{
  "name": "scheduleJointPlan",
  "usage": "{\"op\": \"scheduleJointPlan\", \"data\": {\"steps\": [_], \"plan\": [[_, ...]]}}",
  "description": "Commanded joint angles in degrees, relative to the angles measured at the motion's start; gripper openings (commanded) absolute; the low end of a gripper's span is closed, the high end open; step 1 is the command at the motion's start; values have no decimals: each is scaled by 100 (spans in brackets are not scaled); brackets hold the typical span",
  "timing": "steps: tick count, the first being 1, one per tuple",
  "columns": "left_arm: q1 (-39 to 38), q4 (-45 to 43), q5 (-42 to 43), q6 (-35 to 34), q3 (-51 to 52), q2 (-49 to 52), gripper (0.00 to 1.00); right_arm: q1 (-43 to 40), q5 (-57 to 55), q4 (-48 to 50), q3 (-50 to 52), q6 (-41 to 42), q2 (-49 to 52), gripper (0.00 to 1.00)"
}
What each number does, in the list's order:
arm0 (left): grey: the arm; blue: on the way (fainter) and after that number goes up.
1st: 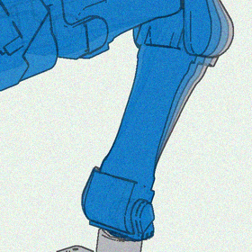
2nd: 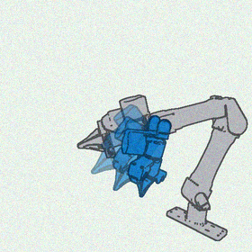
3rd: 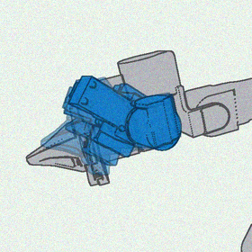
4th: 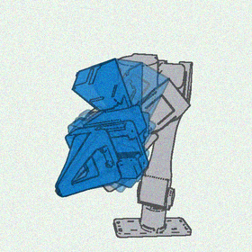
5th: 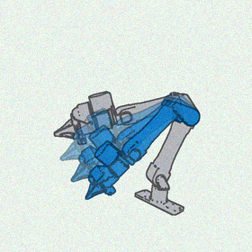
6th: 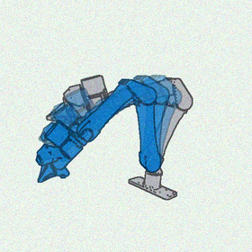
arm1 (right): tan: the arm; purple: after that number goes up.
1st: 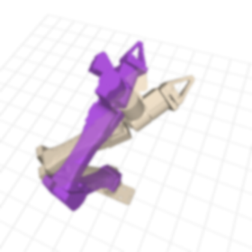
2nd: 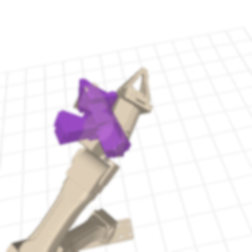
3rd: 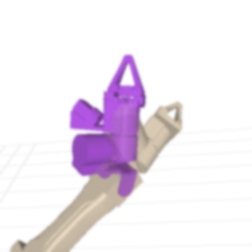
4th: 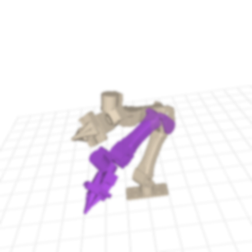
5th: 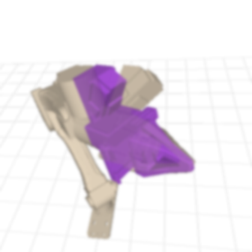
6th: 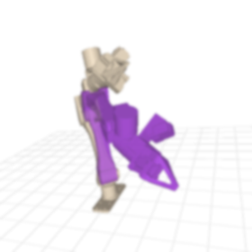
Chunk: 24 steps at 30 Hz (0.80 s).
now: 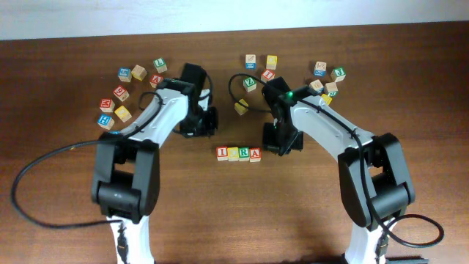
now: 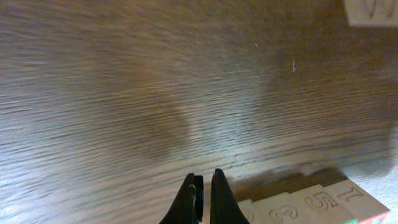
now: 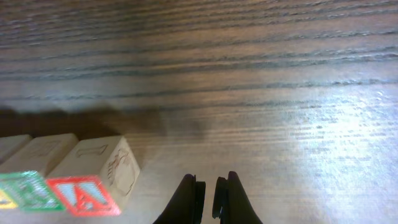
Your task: Spell out ICRA
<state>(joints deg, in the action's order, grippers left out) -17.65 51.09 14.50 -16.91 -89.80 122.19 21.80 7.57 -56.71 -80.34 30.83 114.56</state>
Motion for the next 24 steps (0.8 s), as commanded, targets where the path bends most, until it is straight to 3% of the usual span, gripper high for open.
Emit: {"op": "scheduleJointPlan", "data": {"steps": [1,24], "plan": [[-164,-111,247,50,-68,138,0,33,247,149,186,-72,26,4],[-374,267,273,-57,-68,157,0,37,555,529,234,-184,26,4]]}}
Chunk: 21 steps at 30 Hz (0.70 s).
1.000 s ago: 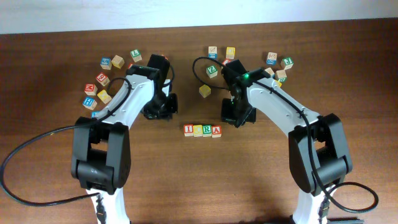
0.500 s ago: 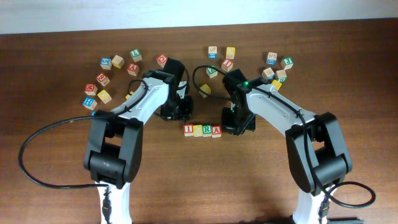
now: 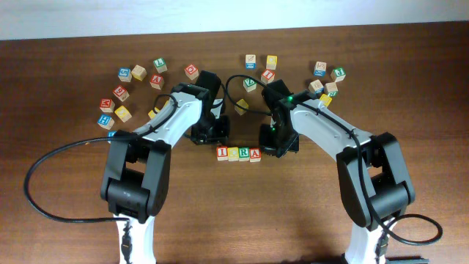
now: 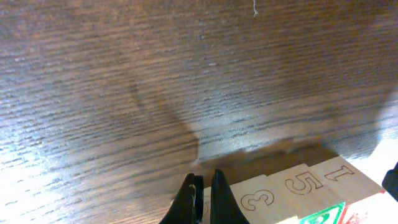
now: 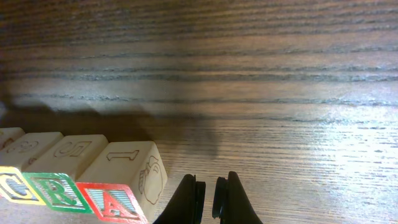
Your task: Spell out ICRA
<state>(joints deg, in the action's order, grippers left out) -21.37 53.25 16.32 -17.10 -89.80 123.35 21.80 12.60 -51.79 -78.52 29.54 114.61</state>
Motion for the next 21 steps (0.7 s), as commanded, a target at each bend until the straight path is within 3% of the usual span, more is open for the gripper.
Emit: {"op": "scheduleJointPlan", "data": {"steps": [1,12,21], "plan": [[-2,76,92,-37,-68,42,0,37,50,42,52,-55,22,4],[0,122,92,-31,-68,42,0,37,50,48,52,-55,22,4],[17,35,431,400,-76,42,0,37,50,66,52,-57,22,4]]}}
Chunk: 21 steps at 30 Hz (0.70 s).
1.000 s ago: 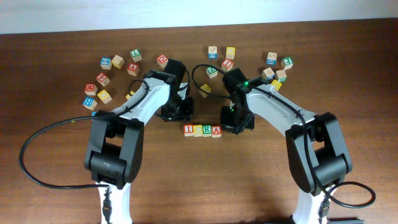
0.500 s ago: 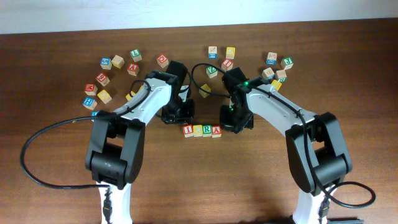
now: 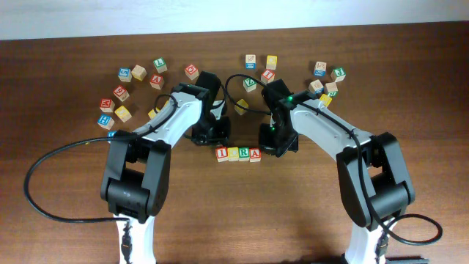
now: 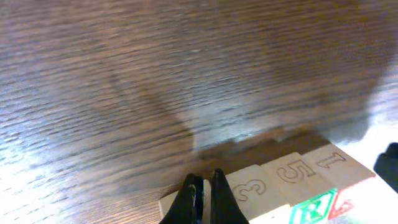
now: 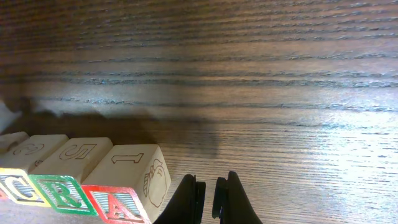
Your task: Spell out ICRA
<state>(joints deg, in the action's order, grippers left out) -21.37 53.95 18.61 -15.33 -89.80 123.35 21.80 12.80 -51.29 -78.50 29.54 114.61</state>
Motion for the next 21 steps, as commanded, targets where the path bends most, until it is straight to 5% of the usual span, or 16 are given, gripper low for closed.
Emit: {"op": "scheduleJointPlan", "data": {"steps": [1,6,11,21], "plan": [[50,-26,173,221,-107,39,0,37,31,15,50,-57,22,4],[782,820,-98,79,-887,39,0,37,24,83,50,-57,22,4],[1036,1620,-190,39,-595,42,0,37,31,278,50,-52,22,4],[494,629,-79,-396,225,46,0,37,76,275,50,-48,22,4]]}}
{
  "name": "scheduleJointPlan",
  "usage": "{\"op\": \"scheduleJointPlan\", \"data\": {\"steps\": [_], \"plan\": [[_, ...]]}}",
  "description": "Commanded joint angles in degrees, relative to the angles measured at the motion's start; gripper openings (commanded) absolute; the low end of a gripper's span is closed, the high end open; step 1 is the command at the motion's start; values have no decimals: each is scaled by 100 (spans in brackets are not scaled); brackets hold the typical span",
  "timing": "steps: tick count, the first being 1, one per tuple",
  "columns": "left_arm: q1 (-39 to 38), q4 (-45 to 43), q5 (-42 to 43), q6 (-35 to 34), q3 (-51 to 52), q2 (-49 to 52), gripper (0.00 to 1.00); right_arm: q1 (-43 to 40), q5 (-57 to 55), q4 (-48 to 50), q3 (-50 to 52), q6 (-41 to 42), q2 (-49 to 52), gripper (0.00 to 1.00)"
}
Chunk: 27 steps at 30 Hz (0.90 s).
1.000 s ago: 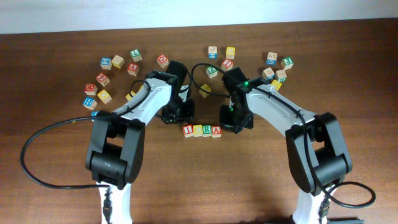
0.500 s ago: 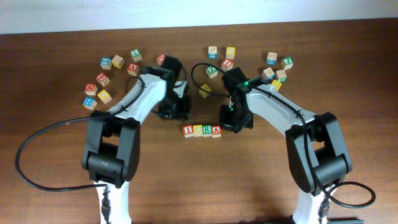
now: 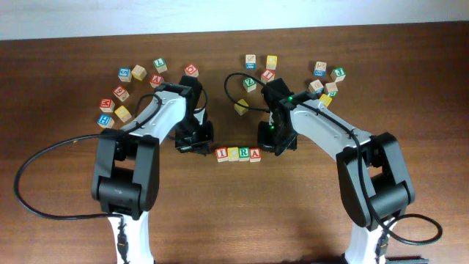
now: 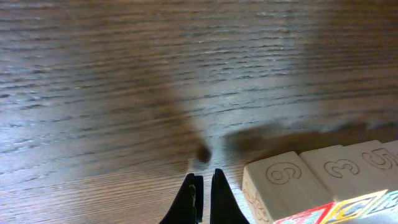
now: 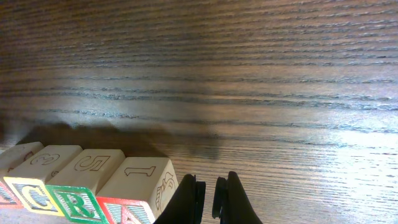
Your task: Spell out ICRA
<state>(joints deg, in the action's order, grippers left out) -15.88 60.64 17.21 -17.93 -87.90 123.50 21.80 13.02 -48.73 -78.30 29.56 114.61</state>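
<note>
Four wooden letter blocks stand side by side as one row (image 3: 238, 154) at mid-table, their tops reading I, C, R, A. My left gripper (image 3: 201, 145) sits low on the table just off the row's left end, shut and holding nothing. In the left wrist view its fingertips (image 4: 202, 193) are beside the end block (image 4: 280, 180), whose side shows a 9. My right gripper (image 3: 270, 144) is shut and empty just off the right end. Its fingertips (image 5: 208, 193) are next to the A block (image 5: 140, 180), whose side shows a 1.
Loose letter blocks lie in clusters at the back left (image 3: 121, 95), back middle (image 3: 260, 70) and back right (image 3: 326, 81). One yellow block (image 3: 242, 107) lies alone behind the row. A black cable (image 3: 233, 82) loops near it.
My left gripper has gone from just behind the row's left end to beside that end, further left and nearer the front. The right gripper and the row are much as before.
First both shut grippers were off the row, the left one back-left and the right one at the right end. Then the left gripper stood close behind the row's left blocks. Now it flanks the left end, with the right one flanking the A block.
</note>
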Motion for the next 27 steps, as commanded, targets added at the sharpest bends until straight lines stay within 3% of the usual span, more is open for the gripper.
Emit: {"op": "scheduleJointPlan", "data": {"steps": [1,6,14,20,27], "plan": [[-90,-76,68,-138,35,31,0,37,57,22,31,-13,22,4],[-175,-358,256,-96,33,31,0,39,308,155,31,-13,22,4],[-175,-468,680,551,33,31,0,188,457,227,31,-15,22,4],[-157,-529,693,564,31,31,0,326,437,313,31,-13,22,4],[629,763,-306,560,-656,28,0,326,433,293,31,-15,22,4]]}}
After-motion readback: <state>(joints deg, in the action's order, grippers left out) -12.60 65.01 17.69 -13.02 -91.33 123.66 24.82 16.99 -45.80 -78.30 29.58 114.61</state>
